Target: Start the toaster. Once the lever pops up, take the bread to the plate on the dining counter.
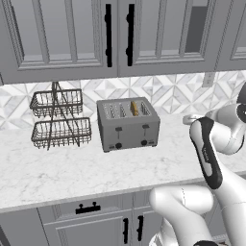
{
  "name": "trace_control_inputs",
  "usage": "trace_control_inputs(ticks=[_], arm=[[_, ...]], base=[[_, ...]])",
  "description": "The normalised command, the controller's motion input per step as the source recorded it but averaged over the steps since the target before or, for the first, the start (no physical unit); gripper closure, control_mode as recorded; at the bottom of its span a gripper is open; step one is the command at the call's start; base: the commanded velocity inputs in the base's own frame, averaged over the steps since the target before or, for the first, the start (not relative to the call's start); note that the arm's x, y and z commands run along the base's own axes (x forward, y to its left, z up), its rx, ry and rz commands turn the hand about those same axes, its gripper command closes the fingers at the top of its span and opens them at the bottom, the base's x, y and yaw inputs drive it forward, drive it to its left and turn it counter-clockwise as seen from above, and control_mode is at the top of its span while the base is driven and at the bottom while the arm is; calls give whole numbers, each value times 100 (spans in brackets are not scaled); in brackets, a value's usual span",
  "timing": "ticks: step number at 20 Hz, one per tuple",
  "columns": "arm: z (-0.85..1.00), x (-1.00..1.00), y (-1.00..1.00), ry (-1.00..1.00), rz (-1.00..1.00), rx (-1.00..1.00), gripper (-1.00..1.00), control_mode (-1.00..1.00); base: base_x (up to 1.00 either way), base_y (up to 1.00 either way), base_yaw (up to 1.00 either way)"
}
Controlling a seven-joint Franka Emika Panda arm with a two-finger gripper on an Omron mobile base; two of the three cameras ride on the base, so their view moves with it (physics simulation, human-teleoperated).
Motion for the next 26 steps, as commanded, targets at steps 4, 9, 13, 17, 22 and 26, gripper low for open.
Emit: trace_control_inputs(ticks=[4,9,13,17,22,26], arm=[[0,15,0,0,0,0,-100,-100],[18,1,22,-2,0,-2,-100,-100],[21,0,55,-11,2,-7,-100,-100],[14,2,79,-9,4,-6,-100,-100],[14,26,77,-1,5,-4,-100,-100],[22,48,64,4,1,-6,-100,-100]], base=[[0,0,0],[0,0,0],[0,0,0],[0,0,0],[0,0,0],[0,0,0]])
